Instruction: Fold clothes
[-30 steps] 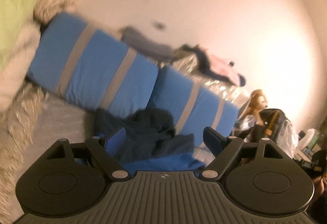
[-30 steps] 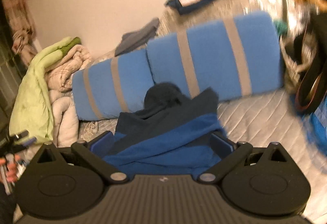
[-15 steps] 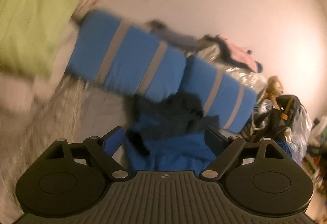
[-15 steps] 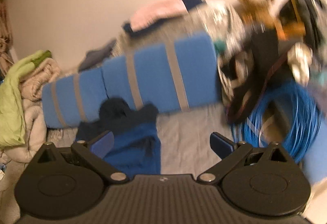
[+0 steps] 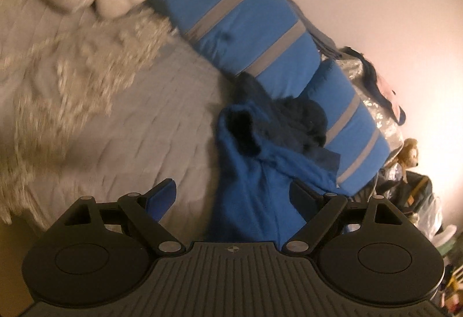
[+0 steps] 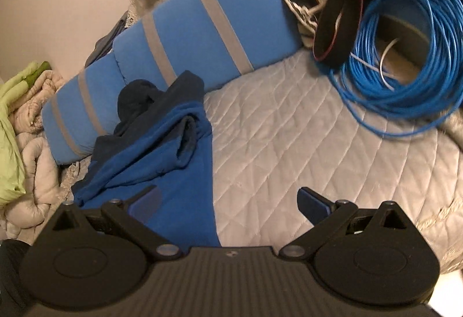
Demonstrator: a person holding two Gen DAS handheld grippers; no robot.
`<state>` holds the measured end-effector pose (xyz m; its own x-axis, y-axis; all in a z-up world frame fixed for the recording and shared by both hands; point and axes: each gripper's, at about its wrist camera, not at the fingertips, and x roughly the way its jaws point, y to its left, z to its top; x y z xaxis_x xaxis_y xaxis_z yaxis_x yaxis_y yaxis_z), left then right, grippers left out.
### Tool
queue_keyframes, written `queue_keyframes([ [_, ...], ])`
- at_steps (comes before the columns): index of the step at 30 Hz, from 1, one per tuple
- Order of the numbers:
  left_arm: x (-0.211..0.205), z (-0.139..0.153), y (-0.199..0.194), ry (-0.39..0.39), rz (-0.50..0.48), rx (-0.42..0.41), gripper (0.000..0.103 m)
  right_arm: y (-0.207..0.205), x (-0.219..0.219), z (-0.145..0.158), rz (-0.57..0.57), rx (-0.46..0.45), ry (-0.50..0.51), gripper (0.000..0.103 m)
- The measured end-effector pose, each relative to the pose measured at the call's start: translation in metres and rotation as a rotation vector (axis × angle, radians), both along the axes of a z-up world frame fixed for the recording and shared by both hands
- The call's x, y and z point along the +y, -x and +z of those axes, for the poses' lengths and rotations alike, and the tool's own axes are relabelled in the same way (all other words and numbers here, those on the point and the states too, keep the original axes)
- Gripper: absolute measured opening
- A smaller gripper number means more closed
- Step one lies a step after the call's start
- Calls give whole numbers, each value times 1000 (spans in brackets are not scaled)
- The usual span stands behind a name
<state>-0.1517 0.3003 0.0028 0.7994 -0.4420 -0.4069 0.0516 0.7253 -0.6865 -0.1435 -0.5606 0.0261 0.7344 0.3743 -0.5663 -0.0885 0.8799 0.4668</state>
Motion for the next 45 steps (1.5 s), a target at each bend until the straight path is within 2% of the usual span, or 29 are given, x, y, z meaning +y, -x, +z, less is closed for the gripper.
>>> queue_keyframes([
  [3, 3, -32, 4, 94, -20, 26, 85, -3, -1, -10, -17, 22, 1, 103],
  [8, -2, -71, 15, 146, -91, 48, 85, -2, -2, -24, -27, 48, -7, 103],
  [11, -5, -91, 20, 184, -142, 33, 83, -1, 1, -31, -17, 62, 8, 103],
  [14, -12, -102, 20, 215, -209, -7, 77, 1, 4, -40, 2, 70, 9, 103],
  [16, -21, -103, 17, 180, -247, -27, 77, 2, 6, -45, 17, 73, 0, 103],
  [18, -29, -104, 12, 123, -250, -12, 75, 3, 8, -49, 32, 72, -13, 103],
  [23, -32, -106, 6, 113, -261, -5, 73, 9, 9, -55, 66, 53, -21, 103],
  [25, -31, -104, 7, 100, -253, 11, 56, 14, 8, -58, 80, 44, -23, 103],
  [31, -30, -106, 3, 79, -233, 73, 32, 27, -3, -79, 97, 38, -78, 103],
  [34, -30, -107, -2, 83, -222, 104, 30, 33, -9, -92, 104, 39, -126, 103],
  [37, -34, -102, -5, 53, -215, 126, 30, 36, -10, -107, 134, 40, -187, 103],
  [45, -43, -96, -10, 19, -172, 178, 30, 31, 17, -135, 271, 43, -259, 101],
])
